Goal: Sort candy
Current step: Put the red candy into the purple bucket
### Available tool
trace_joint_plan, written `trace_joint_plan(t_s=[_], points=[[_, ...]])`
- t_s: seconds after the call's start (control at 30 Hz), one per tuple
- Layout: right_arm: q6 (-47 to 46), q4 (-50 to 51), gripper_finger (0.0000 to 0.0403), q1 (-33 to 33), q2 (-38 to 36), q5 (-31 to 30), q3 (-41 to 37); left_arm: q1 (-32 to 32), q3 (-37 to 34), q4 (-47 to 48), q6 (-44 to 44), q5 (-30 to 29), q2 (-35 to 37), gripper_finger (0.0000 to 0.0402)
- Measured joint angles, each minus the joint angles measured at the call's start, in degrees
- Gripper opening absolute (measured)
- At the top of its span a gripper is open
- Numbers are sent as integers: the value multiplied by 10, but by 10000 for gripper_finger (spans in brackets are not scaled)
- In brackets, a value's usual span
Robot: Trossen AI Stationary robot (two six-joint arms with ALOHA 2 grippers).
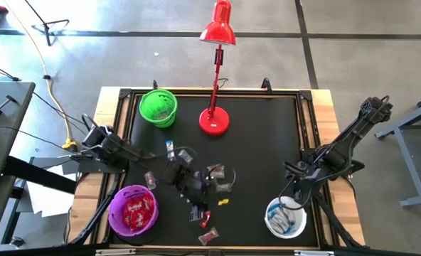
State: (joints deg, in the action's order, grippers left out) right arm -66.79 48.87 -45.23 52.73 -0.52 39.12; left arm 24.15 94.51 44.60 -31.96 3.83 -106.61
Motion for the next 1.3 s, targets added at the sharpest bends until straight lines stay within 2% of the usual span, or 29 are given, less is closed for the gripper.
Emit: trace_joint_plan(t_s=[0.17, 0.3, 0.6, 0.9, 1.3], points=[[-2, -32, 192, 0, 0, -4, 1, 34, -49, -35, -58, -53, 0, 140], [-2, -50, 192, 0, 0, -4, 1, 56, -78, -89, -64, -72, 0, 140], [7, -74, 192, 0, 0, -3, 1, 94, -81, -71, 16, -108, -6, 140], [-6, -125, 192, 0, 0, -3, 2, 106, -82, -72, 42, -101, -90, 140], [-23, -140, 192, 0, 0, -3, 2, 100, -81, -73, 42, -122, -142, 140]])
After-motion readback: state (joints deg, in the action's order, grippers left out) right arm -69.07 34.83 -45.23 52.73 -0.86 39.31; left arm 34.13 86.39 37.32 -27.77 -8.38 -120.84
